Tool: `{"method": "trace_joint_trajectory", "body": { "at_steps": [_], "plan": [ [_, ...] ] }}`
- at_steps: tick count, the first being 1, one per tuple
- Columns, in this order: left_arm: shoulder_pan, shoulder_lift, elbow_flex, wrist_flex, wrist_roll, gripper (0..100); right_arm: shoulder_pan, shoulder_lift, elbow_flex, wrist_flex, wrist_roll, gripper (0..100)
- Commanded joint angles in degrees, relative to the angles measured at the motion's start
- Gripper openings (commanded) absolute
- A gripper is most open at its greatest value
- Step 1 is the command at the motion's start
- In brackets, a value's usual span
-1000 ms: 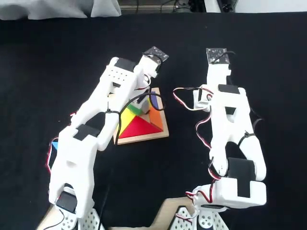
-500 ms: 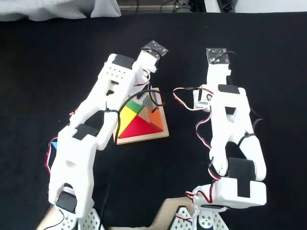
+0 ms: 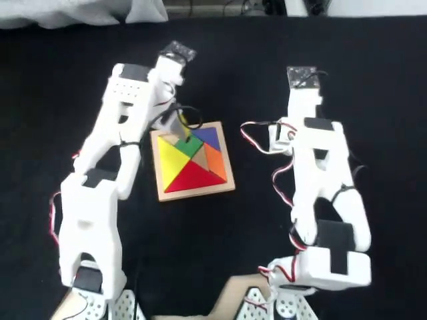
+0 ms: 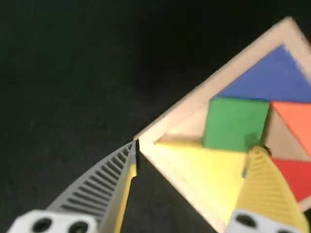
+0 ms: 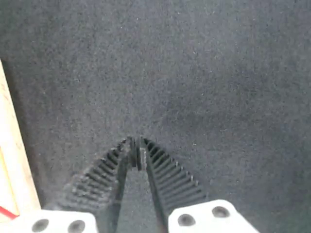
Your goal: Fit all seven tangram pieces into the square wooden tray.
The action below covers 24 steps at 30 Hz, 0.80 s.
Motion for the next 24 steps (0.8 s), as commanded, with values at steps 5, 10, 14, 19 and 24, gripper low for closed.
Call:
{"method": "trace_joint_trajectory", "body": {
  "at_steps": [5,10,14,19,24],
  "plan": [
    [0.7,-2.1,-0.3,10.8,-3.1,28,0.4,0.1,-2.7,-1.0,-0.4,1.2],
    [0.6,-8.0,-1.4,16.9,-3.1,27,0.4,0.1,-2.7,-1.0,-0.4,1.2],
    [0.4,-17.6,1.4,18.5,-3.0,24,0.4,0.1,-2.7,-1.0,-0.4,1.2],
    [-3.5,-25.4,8.2,17.2,-2.9,6,0.4,0.2,-2.7,-1.0,-0.4,1.2],
    [-5.1,-20.5,16.0,2.0,-0.4,4,0.4,0.7,-2.7,-1.1,-0.4,1.2]
  ]
}}
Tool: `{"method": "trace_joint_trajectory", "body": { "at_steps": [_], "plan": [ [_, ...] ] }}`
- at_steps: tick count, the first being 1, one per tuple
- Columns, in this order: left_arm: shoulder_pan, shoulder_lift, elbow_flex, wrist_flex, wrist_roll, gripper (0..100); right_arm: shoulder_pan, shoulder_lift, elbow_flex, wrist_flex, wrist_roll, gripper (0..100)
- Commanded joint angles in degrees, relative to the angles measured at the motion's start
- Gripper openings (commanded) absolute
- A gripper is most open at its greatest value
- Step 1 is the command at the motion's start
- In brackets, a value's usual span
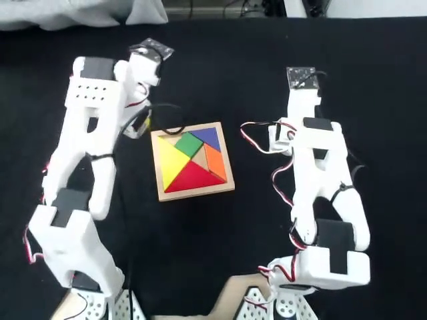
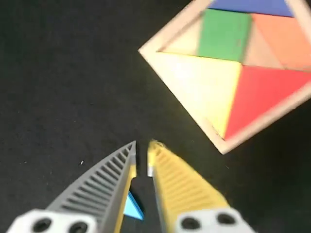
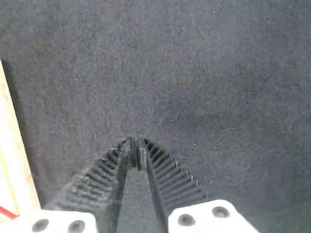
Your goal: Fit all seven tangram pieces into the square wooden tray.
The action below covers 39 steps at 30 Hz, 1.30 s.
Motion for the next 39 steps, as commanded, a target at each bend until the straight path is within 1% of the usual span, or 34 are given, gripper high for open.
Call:
{"method": "trace_joint_trajectory", "body": {
  "at_steps": [1,4,10,13,17,23,29,35,39],
  "plan": [
    [-0.3,1.9,4.1,-13.0,4.0,3,0.4,1.4,-3.0,-1.1,-0.4,1.2],
    [1.3,5.0,6.9,-21.8,9.7,3,0.4,2.9,-3.1,-2.5,-0.4,1.2],
    [4.5,6.9,13.1,-33.0,18.4,3,0.4,3.7,-3.1,-3.1,-0.4,1.2],
    [6.5,6.3,17.6,-39.9,20.3,3,0.4,3.7,-3.1,-3.1,-0.4,1.2],
    [8.9,6.5,21.4,-44.5,20.7,3,0.4,3.7,-3.1,-3.1,-0.4,1.2],
    [10.0,6.5,22.0,-44.4,20.7,3,0.3,3.7,-3.1,-3.1,-0.4,1.2],
    [13.3,6.9,22.6,-44.3,20.7,3,-0.5,3.7,-3.1,-3.0,-0.4,1.2],
    [15.0,6.9,22.1,-39.7,20.7,3,-0.5,3.9,-3.1,-3.0,-0.4,1.2],
    [14.4,6.2,22.0,-39.3,20.7,3,-0.5,3.9,-3.1,-3.0,-0.4,1.2]
  ]
}}
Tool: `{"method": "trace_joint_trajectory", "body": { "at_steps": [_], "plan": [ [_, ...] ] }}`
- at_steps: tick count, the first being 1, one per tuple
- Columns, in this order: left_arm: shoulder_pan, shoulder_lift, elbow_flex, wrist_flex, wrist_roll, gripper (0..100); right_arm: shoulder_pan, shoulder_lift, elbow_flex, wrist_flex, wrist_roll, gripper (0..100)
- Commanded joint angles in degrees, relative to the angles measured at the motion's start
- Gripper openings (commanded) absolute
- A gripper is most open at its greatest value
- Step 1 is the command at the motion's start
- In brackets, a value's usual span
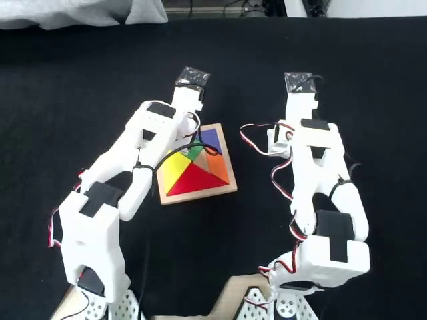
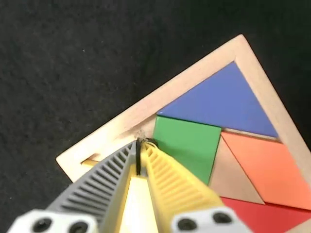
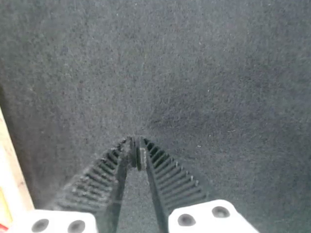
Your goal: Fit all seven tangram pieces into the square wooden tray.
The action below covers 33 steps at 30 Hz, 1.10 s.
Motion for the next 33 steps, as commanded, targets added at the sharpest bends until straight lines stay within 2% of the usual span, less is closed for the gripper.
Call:
{"method": "trace_joint_trajectory", "body": {
  "at_steps": [1,6,9,14,17,22,26,29,33],
  "plan": [
    [0.5,-1.4,-1.7,1.1,0.6,3,-0.6,-0.4,-3.1,-1.1,-0.4,1.2],
    [0.0,-4.2,-4.2,4.2,0.4,3,-0.6,-0.2,-3.1,-0.9,-0.4,1.2],
    [0.1,-8.1,-3.6,4.9,0.4,3,-0.8,-0.1,-2.7,-0.4,2.2,1.2],
    [-0.4,-18.1,-2.7,11.3,0.1,3,-7.0,0.3,-2.5,6.3,7.6,1.1],
    [-2.9,-27.0,-2.8,17.2,-4.3,3,-11.0,2.2,-2.1,8.1,11.5,1.1],
    [-12.7,-40.6,-1.5,27.1,-9.1,3,-12.4,4.8,-2.4,8.4,12.8,1.1],
    [-23.5,-47.4,4.6,29.5,-9.2,3,-13.3,5.1,-2.2,9.1,12.8,1.1],
    [-31.3,-51.2,13.1,28.2,-9.4,3,-17.0,5.3,-2.2,12.2,12.7,1.1],
    [-40.1,-56.4,25.8,20.9,-9.4,3,-22.2,5.4,-2.1,14.6,12.4,1.1]
  ]
}}
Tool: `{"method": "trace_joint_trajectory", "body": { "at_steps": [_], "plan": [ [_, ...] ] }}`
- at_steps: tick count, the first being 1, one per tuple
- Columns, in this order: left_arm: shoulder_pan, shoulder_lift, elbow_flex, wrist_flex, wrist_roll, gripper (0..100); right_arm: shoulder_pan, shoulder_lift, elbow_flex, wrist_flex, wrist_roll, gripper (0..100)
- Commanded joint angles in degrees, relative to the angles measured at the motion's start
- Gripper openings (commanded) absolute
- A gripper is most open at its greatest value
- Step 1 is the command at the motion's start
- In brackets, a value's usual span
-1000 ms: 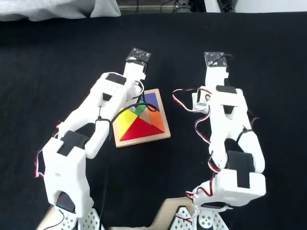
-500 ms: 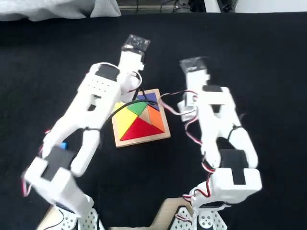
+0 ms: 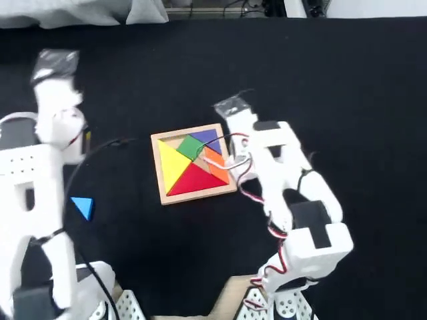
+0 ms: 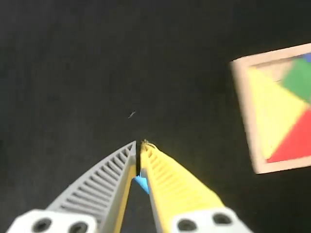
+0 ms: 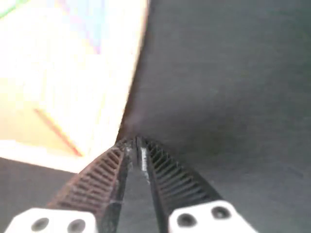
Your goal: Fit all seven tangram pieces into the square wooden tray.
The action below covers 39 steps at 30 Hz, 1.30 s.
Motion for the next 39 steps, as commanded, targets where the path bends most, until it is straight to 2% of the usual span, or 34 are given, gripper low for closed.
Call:
{"method": "trace_joint_trajectory", "body": {
  "at_steps": [1,7,11,16,20,23,27,30,33,36,39],
  "plan": [
    [-7.6,-6.6,10.1,-7.1,-0.6,3,-4.6,-0.1,-2.0,2.2,0.2,1.1],
    [-9.8,-17.1,26.9,-16.8,-0.6,3,-4.8,-0.6,-1.6,2.2,-1.7,1.1],
    [-8.5,-19.8,29.2,-17.9,-2.1,3,-2.1,-1.5,-2.6,2.4,-1.8,1.1],
    [-7.3,-17.2,25.2,-9.5,-6.2,8,5.8,-6.2,-2.7,1.8,-2.1,1.1],
    [-7.7,-10.6,19.3,-1.2,-7.2,15,7.0,-6.8,-1.7,0.0,-2.1,1.1],
    [-7.3,-4.1,16.1,3.2,-14.1,15,7.0,-7.3,0.5,-2.7,-2.0,1.1],
    [-7.6,5.0,15.3,3.7,-23.9,15,7.0,-7.3,0.9,-3.4,-1.8,1.1],
    [-8.8,11.0,16.1,-1.6,-27.4,15,6.9,-7.3,0.9,-3.4,-1.8,1.1],
    [-9.1,15.0,15.6,-3.9,-23.6,17,6.8,-7.3,1.0,-3.4,-1.8,1.1],
    [-8.8,15.2,15.2,-4.3,-12.1,23,6.8,-7.3,1.0,-3.4,-1.8,1.1],
    [-8.6,15.2,15.7,-6.3,-1.1,24,6.8,-7.3,0.8,-3.4,-1.7,1.1]
  ]
}}
